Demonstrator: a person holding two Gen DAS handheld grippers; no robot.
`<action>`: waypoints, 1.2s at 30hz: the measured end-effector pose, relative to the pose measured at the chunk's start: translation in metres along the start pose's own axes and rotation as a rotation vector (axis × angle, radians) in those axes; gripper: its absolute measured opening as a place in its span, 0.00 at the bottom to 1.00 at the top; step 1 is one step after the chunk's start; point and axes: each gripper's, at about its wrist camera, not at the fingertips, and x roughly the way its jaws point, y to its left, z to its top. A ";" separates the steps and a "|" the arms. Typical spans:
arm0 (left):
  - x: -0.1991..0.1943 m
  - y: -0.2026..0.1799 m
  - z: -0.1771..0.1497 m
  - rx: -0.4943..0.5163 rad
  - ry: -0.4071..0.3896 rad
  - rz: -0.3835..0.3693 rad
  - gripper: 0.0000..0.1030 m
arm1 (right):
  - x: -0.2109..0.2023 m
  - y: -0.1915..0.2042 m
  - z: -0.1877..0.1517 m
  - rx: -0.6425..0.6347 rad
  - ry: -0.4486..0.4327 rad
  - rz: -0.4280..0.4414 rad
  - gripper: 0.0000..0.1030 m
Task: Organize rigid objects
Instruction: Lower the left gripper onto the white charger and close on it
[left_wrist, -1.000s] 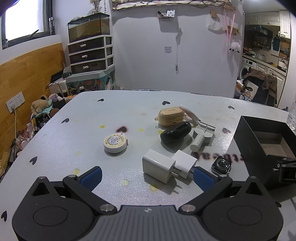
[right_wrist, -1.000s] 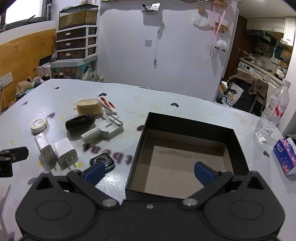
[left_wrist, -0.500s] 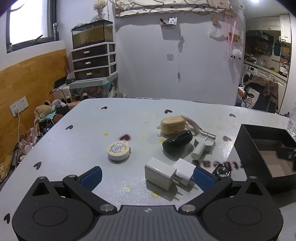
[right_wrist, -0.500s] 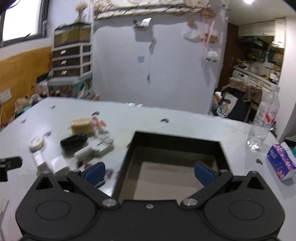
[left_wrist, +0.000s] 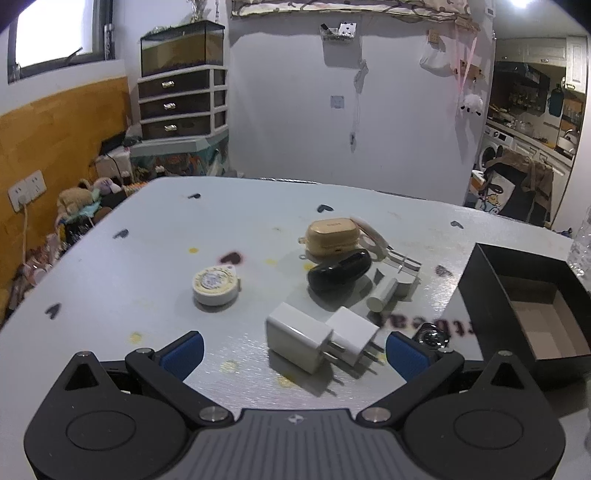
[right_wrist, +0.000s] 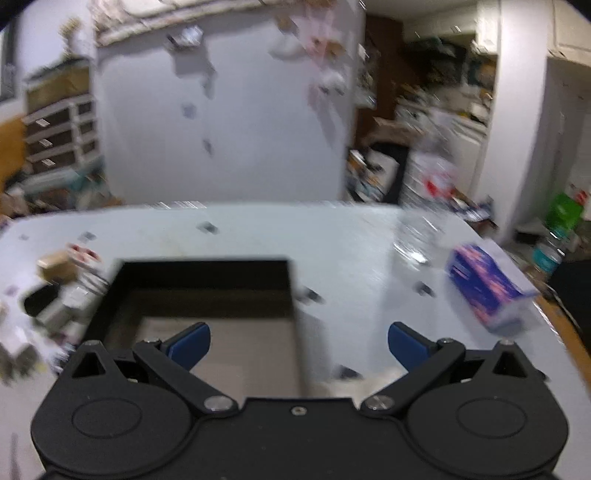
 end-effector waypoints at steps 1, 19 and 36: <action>0.001 -0.001 -0.001 -0.004 0.005 -0.008 1.00 | 0.002 -0.007 -0.001 0.008 0.013 -0.016 0.97; 0.009 -0.004 0.000 -0.013 -0.001 0.048 1.00 | 0.038 -0.023 -0.010 -0.016 0.198 0.203 0.05; 0.059 0.012 -0.005 0.071 0.059 -0.052 0.81 | 0.043 -0.015 -0.012 -0.035 0.212 0.160 0.04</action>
